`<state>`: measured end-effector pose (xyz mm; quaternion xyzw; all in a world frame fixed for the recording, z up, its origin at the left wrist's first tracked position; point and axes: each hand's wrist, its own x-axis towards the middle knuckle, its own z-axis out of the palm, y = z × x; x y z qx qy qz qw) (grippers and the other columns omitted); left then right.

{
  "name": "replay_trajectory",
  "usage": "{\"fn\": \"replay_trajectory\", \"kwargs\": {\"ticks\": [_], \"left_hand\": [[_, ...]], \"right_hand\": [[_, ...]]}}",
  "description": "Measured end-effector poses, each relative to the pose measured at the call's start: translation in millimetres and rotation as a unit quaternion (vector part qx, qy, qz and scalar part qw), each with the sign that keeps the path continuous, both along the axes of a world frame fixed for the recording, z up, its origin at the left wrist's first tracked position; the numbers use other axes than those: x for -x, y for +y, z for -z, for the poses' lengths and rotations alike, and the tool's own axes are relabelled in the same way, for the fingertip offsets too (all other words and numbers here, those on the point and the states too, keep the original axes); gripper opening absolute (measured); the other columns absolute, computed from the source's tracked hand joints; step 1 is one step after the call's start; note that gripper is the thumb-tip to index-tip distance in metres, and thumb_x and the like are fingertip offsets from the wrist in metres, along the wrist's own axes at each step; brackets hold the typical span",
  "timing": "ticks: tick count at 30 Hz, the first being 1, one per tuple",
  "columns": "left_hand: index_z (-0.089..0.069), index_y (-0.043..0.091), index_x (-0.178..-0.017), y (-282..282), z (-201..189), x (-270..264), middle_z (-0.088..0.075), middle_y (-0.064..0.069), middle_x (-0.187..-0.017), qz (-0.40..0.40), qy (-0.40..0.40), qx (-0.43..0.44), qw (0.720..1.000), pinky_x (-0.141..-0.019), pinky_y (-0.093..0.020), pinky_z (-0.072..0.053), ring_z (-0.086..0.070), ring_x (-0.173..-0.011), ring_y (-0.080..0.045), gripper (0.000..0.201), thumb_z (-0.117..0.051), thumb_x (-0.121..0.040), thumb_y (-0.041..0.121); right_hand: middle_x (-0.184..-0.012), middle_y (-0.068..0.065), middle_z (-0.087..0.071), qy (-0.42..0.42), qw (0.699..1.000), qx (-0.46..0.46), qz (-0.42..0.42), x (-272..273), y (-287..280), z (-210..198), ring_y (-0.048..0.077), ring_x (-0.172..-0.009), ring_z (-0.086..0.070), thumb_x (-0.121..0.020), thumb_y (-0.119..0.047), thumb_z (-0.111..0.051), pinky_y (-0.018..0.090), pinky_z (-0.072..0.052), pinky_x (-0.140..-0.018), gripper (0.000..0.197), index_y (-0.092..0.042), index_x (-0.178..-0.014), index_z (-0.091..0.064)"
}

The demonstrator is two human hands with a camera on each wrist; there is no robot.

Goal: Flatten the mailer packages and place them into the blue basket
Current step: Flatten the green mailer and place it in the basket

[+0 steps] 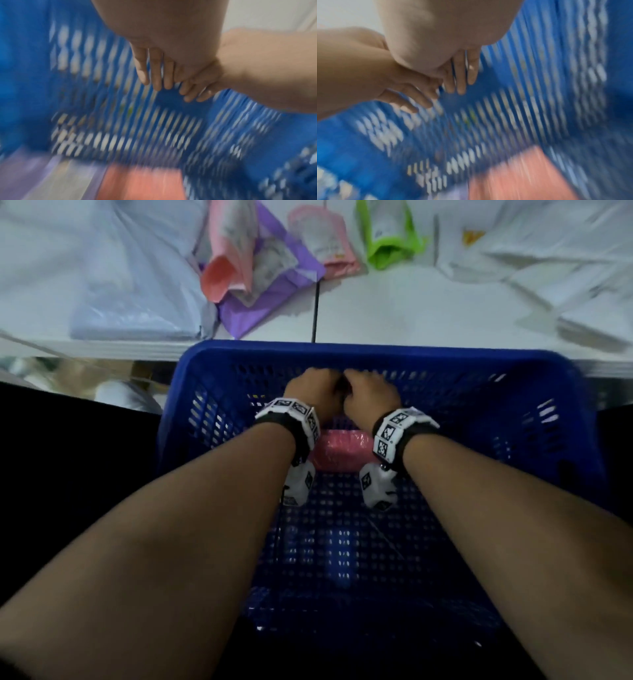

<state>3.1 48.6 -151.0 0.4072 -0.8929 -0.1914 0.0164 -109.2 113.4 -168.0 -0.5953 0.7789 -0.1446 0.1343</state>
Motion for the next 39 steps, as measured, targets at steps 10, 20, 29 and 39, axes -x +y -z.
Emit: {"fn": "replay_trajectory", "kwargs": {"ticks": [10, 20, 29, 39], "left_hand": [[-0.069, 0.012, -0.107, -29, -86, 19, -0.070, -0.011, -0.107, -0.035, 0.120, 0.088, 0.988, -0.083, -0.039, -0.053, -0.064, -0.098, -0.030, 0.026, -0.057, -0.089, 0.026], [-0.031, 0.022, -0.153, -68, -22, 26, -0.024, -0.013, -0.161, 0.018, -0.024, 0.048, 0.998, -0.120, -0.043, -0.019, -0.023, -0.148, -0.026, 0.062, -0.038, -0.098, 0.051], [-0.008, 0.029, -0.159, -99, -14, 52, -0.001, -0.008, -0.167, 0.080, -0.061, 0.088, 0.991, -0.123, -0.049, 0.001, 0.004, -0.154, -0.025, 0.067, -0.023, -0.098, 0.052], [-0.015, 0.030, -0.158, -102, -15, 53, -0.005, -0.006, -0.167, 0.065, -0.040, 0.075, 0.994, -0.123, -0.046, 0.001, 0.003, -0.154, -0.025, 0.078, -0.024, -0.087, 0.059]], "right_hand": [[-0.114, 0.012, -0.066, 0.133, 0.991, 0.017, -0.014, 60, -15, -113, 0.033, -0.101, -0.061, -0.095, -0.026, -0.047, 0.037, -0.048, -0.079, 0.029, -0.015, -0.119, -0.061], [-0.167, 0.003, 0.012, 0.037, 0.987, -0.155, 0.004, 93, -40, -52, 0.017, -0.153, 0.010, -0.099, -0.066, -0.021, 0.042, 0.003, -0.123, 0.073, -0.030, -0.159, 0.001], [-0.161, 0.012, -0.029, 0.051, 0.999, 0.015, -0.013, 115, -82, -32, 0.026, -0.149, -0.026, -0.095, -0.054, -0.048, 0.049, -0.016, -0.121, 0.087, -0.024, -0.159, 0.004], [-0.151, 0.008, -0.043, 0.108, 0.985, 0.132, -0.034, 119, -101, -30, 0.034, -0.125, -0.051, -0.095, -0.037, -0.056, 0.046, -0.039, -0.098, 0.077, -0.029, -0.159, -0.014]]}}
